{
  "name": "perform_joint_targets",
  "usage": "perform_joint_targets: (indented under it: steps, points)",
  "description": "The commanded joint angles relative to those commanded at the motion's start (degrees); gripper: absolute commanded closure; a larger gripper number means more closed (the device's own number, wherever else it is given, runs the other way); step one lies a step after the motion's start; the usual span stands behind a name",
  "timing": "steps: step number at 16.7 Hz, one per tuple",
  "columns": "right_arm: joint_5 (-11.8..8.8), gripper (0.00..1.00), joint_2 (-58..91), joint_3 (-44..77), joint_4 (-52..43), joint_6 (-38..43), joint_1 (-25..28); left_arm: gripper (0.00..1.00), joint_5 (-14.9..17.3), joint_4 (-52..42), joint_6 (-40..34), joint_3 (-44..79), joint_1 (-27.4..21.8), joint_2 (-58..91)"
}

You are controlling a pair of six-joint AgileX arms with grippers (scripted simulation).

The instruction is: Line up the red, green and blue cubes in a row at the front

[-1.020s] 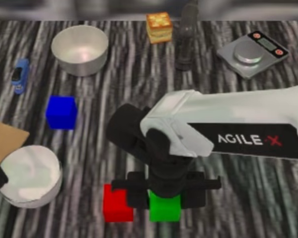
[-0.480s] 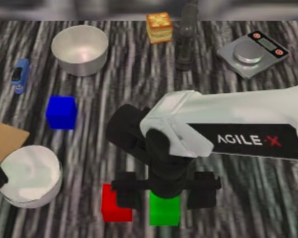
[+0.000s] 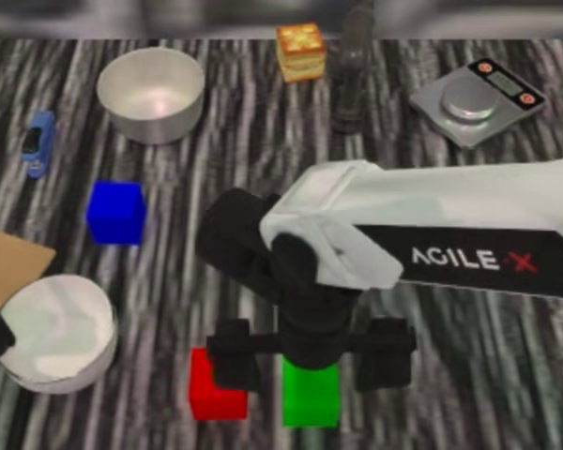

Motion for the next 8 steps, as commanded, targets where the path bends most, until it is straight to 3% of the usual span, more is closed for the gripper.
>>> perform_joint_targets:
  steps: [5,8]
  points:
    - [-0.06,0.00,-3.24,6.63,-10.59,0.01,0.18,0.00,0.00,0.00,0.00,0.00,0.00,0.00]
    - [-0.04,0.00,-4.01,7.75,-12.05,-0.10,0.17,0.00,0.00,0.00,0.00,0.00,0.00,0.00]
